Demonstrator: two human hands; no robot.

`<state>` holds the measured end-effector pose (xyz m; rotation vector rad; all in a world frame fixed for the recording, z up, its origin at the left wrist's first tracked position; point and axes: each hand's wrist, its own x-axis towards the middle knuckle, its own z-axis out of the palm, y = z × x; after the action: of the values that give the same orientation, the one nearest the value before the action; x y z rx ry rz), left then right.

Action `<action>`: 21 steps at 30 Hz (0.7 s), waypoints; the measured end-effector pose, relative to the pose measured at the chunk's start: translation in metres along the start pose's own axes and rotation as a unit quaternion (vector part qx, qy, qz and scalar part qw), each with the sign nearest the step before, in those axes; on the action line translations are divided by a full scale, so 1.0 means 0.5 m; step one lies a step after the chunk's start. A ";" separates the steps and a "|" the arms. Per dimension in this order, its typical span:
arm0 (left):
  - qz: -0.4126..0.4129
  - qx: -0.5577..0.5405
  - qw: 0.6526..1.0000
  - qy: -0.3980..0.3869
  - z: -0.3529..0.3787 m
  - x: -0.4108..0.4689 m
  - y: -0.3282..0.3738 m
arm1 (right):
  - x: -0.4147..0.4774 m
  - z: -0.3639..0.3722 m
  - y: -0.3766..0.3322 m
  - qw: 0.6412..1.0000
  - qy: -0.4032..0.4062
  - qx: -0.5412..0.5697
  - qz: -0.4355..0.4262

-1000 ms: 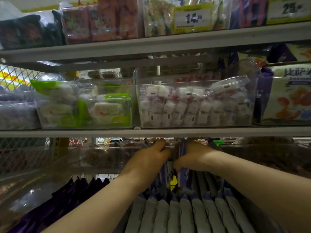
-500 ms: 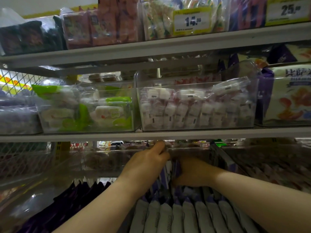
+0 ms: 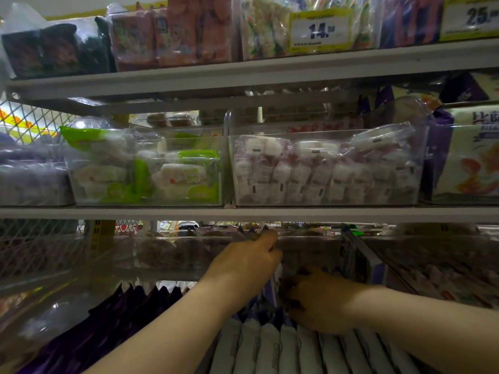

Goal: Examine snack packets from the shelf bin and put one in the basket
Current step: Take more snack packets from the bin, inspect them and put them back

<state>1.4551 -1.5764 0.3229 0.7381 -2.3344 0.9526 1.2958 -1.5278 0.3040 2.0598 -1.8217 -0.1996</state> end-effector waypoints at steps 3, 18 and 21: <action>0.025 0.012 0.999 -0.025 0.002 -0.002 0.004 | 0.011 -0.019 -0.003 0.999 -0.048 -0.008 -0.009; 0.052 0.034 0.996 -0.067 0.027 0.000 0.000 | -0.158 -0.051 0.101 0.986 0.051 -0.062 0.145; 0.057 0.035 0.995 -0.071 0.025 -0.002 0.002 | -0.148 -0.062 0.091 0.981 0.033 -0.055 0.185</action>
<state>1.4520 -1.5849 0.3141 0.7287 -2.5011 1.0683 1.2537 -1.4536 0.3388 1.5987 -2.0606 -0.1229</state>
